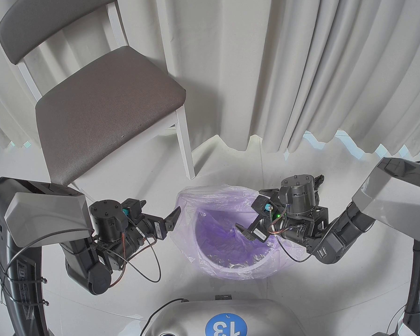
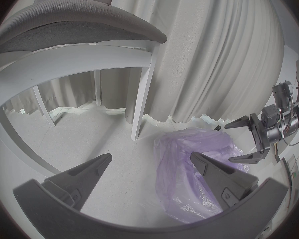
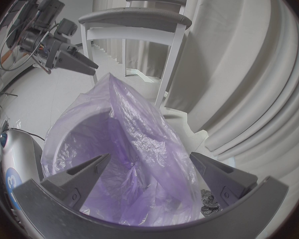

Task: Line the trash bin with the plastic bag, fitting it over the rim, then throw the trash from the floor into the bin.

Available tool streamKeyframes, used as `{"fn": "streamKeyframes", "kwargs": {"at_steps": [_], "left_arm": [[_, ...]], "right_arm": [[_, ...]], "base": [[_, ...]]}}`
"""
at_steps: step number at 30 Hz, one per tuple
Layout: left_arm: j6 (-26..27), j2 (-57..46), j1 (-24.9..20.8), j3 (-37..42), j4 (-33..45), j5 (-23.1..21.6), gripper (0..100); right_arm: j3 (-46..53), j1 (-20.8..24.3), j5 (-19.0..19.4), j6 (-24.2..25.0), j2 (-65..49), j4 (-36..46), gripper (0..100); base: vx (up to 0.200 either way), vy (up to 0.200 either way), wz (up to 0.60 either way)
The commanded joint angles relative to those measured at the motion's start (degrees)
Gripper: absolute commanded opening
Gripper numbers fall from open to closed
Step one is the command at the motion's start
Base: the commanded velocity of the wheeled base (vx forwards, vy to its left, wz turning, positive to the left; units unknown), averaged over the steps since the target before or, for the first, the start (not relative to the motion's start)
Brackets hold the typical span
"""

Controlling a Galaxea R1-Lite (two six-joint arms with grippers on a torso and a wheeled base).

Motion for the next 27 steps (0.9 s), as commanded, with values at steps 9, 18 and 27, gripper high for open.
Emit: {"fn": "streamKeyframes", "kwargs": {"at_steps": [9, 18, 27], "left_arm": [[0.03, 0.32, 0.0, -0.51, -1.05, 0.19, 100], [0.03, 0.84, 0.0, -0.6, -1.05, 0.19, 100], [0.03, 1.2, -0.09, -0.86, -1.05, 0.28, 100]], "right_arm": [[-6.02, -0.64, -2.01, 0.08, 5.51, -0.18, 100], [-6.02, -0.55, -2.1, 0.08, 4.45, -0.62, 0], [-9.62, -1.52, -2.54, 0.17, 2.87, -0.27, 0]], "base": [[0.0, 0.0, 0.0], [0.0, 0.0, 0.0], [0.0, 0.0, 0.0]]}}
